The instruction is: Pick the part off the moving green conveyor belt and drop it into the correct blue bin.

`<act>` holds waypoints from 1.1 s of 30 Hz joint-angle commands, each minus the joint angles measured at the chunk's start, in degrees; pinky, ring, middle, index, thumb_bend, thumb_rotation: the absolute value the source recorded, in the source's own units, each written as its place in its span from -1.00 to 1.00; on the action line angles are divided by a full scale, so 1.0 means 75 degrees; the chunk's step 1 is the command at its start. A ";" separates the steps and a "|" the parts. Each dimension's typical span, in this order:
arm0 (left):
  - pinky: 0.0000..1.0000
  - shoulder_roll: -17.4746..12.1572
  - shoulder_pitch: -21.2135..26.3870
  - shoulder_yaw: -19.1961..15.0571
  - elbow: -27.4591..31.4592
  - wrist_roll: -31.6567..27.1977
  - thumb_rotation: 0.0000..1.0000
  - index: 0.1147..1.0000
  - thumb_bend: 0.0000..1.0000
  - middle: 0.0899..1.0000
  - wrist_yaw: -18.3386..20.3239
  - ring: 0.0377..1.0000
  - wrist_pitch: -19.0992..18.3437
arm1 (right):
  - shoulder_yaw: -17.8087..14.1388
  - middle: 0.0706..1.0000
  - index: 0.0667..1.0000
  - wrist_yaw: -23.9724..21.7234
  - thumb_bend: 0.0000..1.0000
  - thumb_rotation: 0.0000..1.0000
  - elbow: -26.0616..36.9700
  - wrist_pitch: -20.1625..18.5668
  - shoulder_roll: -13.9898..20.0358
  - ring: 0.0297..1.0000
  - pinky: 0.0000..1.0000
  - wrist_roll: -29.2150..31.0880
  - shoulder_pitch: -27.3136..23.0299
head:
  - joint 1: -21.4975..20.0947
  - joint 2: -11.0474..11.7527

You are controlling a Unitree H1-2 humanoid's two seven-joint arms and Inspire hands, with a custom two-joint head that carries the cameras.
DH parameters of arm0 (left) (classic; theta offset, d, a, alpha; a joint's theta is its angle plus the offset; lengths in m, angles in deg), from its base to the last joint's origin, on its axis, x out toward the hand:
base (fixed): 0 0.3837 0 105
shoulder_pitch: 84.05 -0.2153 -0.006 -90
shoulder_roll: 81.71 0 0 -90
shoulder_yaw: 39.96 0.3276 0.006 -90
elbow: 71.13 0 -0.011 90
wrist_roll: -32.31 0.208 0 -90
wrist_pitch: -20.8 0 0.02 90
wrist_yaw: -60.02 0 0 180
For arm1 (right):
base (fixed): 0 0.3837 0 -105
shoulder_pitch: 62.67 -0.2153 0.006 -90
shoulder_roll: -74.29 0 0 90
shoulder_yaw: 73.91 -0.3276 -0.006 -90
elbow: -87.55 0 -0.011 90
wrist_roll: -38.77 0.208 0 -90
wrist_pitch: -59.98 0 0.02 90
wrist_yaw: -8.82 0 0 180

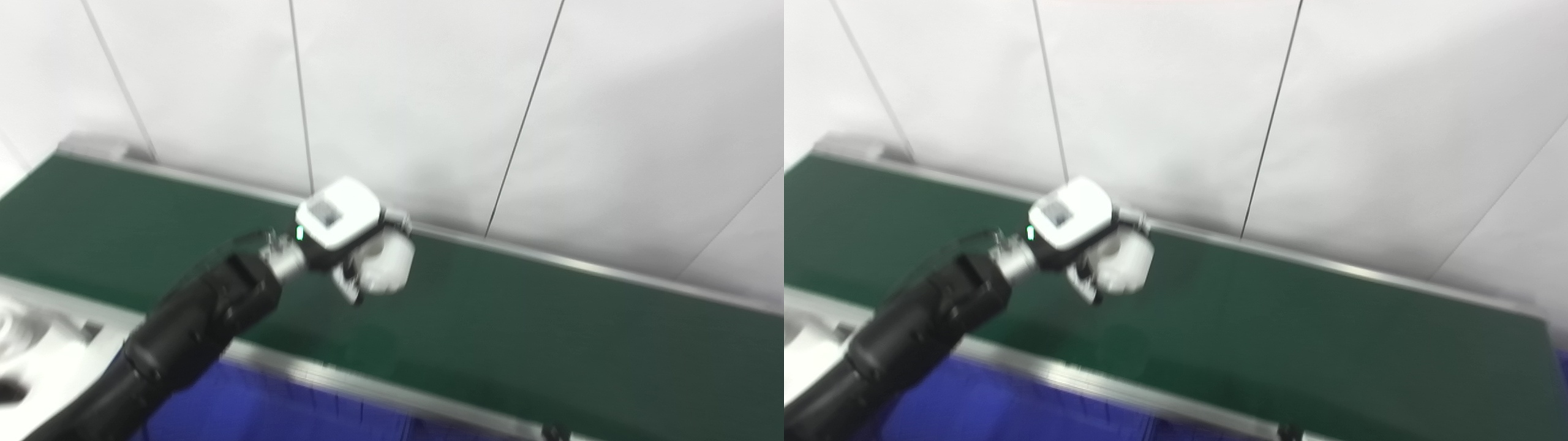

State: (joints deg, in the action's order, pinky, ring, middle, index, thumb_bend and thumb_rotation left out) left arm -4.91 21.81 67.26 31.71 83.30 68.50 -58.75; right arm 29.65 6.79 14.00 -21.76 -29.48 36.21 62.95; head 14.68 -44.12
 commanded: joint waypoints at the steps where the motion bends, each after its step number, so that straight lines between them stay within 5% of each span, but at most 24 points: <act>1: -0.38 -0.0217 0.0059 -0.0338 0.0704 -0.0309 -1.00 -0.05 -0.01 -0.22 0.0386 -0.33 -0.0231 | -0.0002 0.94 1.00 -0.0119 0.23 1.00 0.0494 -0.0273 0.0048 0.86 1.00 0.0131 0.0116 | 0.0263 -0.0229; 7: -0.35 -0.0465 -0.0313 -0.0855 0.2340 -0.0809 -1.00 -0.05 -0.01 -0.20 0.2077 -0.31 -0.1055 | -0.0104 0.95 1.00 -0.0204 0.28 1.00 0.1140 -0.0865 0.0196 0.91 1.00 0.0403 0.0154 | 0.1239 -0.0784; 13: -0.27 -0.0882 -0.0943 -0.1345 0.3375 -0.1111 -1.00 -0.10 0.00 -0.10 0.3366 -0.24 -0.1562 | -0.0278 0.91 1.00 -0.0276 0.23 1.00 0.1121 -0.0835 0.0315 0.89 1.00 0.0720 0.0117 | 0.1502 -0.0679; 21: -0.24 -0.1135 -0.2235 -0.1977 0.3991 -0.1088 -1.00 -0.14 0.00 -0.06 0.3879 -0.22 -0.1672 | -0.0338 0.89 1.00 -0.0459 0.29 1.00 0.0781 -0.0619 0.0486 0.89 1.00 0.0963 0.0124 | 0.1693 -0.0316; 28: -0.15 -0.1084 -0.3263 -0.2063 0.4022 -0.0025 -1.00 -0.10 0.00 -0.11 0.5131 -0.22 -0.2250 | -0.0256 0.89 1.00 -0.0509 0.29 1.00 0.0780 -0.0661 0.0454 0.90 1.00 0.0921 0.0238 | 0.1562 -0.0228; 33: -0.33 -0.0830 -0.3366 -0.1750 0.3871 0.1564 -1.00 -0.06 0.00 -0.15 0.6463 -0.30 -0.2427 | -0.0137 0.90 1.00 -0.0587 0.36 1.00 0.0902 -0.1056 0.0429 0.95 1.00 0.1059 0.0264 | 0.1391 -0.0223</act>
State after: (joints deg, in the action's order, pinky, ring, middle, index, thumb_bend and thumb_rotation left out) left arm -11.25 -4.20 54.28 59.97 91.94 115.68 -76.43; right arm 28.33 3.05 18.74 -28.49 -25.89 43.18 64.32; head 25.14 -45.79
